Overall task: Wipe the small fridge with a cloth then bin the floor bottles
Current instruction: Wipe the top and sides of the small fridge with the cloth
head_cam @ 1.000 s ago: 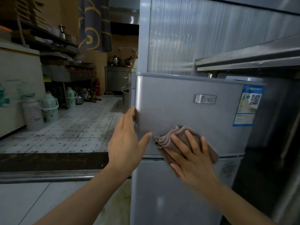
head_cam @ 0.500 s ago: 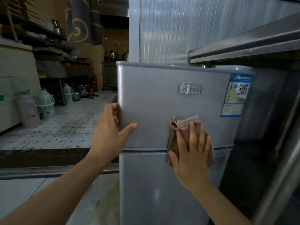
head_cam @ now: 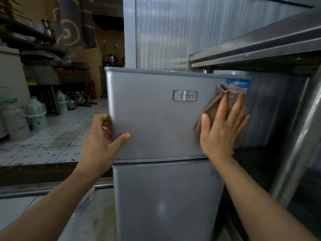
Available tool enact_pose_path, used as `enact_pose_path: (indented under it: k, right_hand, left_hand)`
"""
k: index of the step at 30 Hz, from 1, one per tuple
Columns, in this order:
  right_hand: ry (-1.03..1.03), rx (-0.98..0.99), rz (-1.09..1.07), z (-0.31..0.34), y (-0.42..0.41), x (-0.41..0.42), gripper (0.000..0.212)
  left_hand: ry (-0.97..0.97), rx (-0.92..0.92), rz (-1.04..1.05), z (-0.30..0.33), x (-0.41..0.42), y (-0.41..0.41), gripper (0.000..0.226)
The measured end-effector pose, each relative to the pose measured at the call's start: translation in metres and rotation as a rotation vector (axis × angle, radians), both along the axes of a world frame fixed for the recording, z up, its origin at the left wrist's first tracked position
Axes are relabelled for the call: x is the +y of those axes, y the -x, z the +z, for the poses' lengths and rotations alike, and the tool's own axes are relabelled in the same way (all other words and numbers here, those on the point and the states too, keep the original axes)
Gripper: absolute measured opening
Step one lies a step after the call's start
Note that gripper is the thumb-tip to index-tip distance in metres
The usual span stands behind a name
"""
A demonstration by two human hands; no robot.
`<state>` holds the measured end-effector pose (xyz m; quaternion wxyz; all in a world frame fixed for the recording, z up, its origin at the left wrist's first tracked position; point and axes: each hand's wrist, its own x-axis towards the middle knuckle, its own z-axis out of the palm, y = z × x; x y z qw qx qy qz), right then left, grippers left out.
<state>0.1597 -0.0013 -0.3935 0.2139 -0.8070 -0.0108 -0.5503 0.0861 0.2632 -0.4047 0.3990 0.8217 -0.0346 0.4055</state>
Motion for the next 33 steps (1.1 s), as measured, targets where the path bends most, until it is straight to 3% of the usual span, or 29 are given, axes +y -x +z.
enact_pose_path:
  k: [5,11,15,20,28,33]
  right_hand:
    - [-0.159,0.014,0.008,-0.003,-0.014,-0.02,0.069]
    - [-0.359,0.158,0.141,-0.094,0.002,-0.027,0.07]
    - [-0.407,0.198,0.124,-0.083,0.0,-0.026,0.071]
    - [-0.319,0.114,-0.01,-0.049,-0.003,-0.001,0.071]
    - [-0.146,0.102,-0.03,-0.09,0.019,0.041,0.068]
    - [0.212,-0.036,0.068,-0.078,0.033,0.111,0.074]
  left_hand:
    - [0.019,-0.011,-0.01,0.0,0.0,0.0,0.046]
    - [0.024,-0.004,-0.008,-0.004,-0.002,0.001,0.047]
    - [0.02,0.047,0.023,-0.018,-0.002,0.006,0.041]
    - [-0.094,0.148,0.021,-0.038,0.007,0.007,0.038]
    - [-0.07,0.129,0.007,-0.038,0.006,0.007,0.033]
    - [-0.108,0.168,0.009,-0.031,0.01,0.008,0.036]
